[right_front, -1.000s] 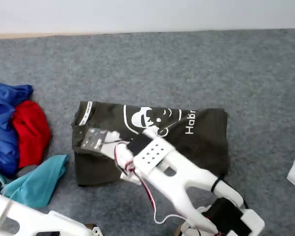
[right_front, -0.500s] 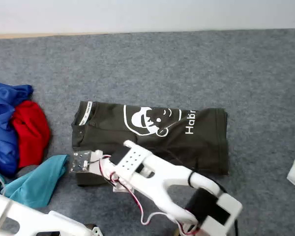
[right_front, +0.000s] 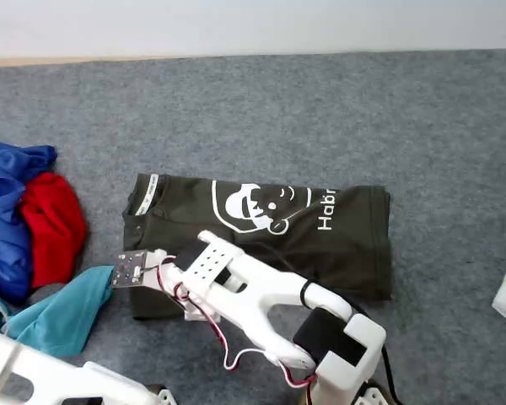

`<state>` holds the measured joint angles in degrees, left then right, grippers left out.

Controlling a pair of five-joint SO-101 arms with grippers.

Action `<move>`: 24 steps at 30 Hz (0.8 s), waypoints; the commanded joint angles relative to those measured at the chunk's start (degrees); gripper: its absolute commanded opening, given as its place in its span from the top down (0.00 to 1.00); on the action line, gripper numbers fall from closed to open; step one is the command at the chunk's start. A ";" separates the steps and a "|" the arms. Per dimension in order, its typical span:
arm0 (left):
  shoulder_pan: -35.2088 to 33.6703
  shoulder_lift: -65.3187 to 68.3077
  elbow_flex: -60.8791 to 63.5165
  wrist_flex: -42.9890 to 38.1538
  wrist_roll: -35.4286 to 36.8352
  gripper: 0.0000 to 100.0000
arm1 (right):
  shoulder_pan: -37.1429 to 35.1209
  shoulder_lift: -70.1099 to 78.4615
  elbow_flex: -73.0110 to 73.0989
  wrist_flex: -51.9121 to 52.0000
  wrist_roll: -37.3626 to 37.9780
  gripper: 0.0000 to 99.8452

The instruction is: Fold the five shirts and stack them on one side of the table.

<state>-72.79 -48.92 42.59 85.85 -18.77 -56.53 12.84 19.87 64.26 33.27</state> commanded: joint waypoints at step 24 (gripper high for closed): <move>0.00 -0.79 0.31 -1.32 -0.26 0.94 | 13.41 2.42 -18.37 1.10 -6.77 0.99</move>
<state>-72.79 -48.92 42.68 85.85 -18.77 -44.66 14.15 6.33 66.29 28.97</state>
